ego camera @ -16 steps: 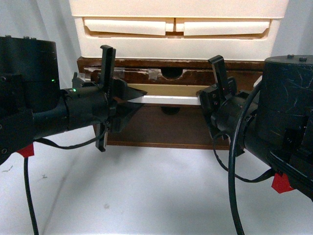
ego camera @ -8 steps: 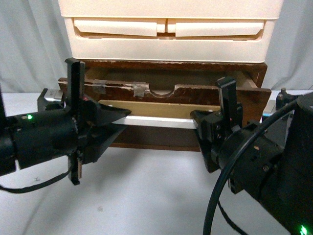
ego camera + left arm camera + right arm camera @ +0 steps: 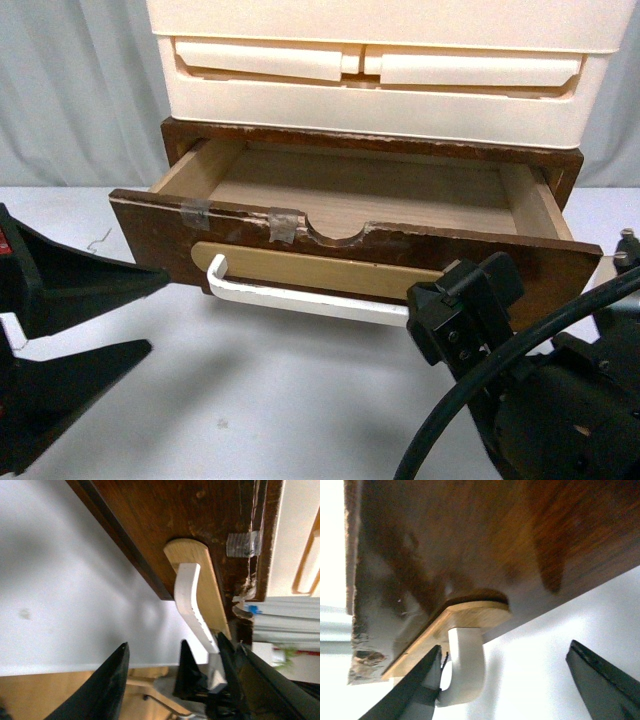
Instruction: Open drawer
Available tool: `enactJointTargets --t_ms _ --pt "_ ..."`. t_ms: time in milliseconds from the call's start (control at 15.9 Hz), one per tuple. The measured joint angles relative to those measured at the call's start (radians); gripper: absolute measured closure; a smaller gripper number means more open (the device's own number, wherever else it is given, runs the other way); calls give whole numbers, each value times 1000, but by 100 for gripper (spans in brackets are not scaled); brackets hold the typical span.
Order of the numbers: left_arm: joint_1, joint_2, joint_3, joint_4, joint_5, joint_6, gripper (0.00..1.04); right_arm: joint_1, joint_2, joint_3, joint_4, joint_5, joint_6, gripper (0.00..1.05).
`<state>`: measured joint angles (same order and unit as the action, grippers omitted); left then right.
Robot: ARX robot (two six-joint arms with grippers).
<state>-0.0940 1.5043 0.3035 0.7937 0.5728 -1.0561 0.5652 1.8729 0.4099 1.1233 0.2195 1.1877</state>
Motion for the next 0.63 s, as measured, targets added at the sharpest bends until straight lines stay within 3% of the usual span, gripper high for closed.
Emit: enactJointTargets --t_ms 126,189,252,315,378,503,629 --pt "50 -164 23 -248 -79 250 18 4 -39 -4 -29 19 -58 6" --pt "99 -283 27 -373 -197 506 5 6 -25 -9 -5 47 -105 9" --pt "112 -299 27 -365 -216 619 8 8 45 -39 142 179 -259 19" --pt "101 -280 1 -252 -257 693 10 -7 44 -98 204 220 -474 29" --pt "89 -228 -72 -7 -402 824 21 -58 -23 -168 172 237 -677 40" --pt "98 -277 -191 233 -571 966 42 -168 -133 -296 152 219 -983 60" --pt "89 -398 -192 224 -568 1017 62 -216 -300 -341 167 127 -1118 82"
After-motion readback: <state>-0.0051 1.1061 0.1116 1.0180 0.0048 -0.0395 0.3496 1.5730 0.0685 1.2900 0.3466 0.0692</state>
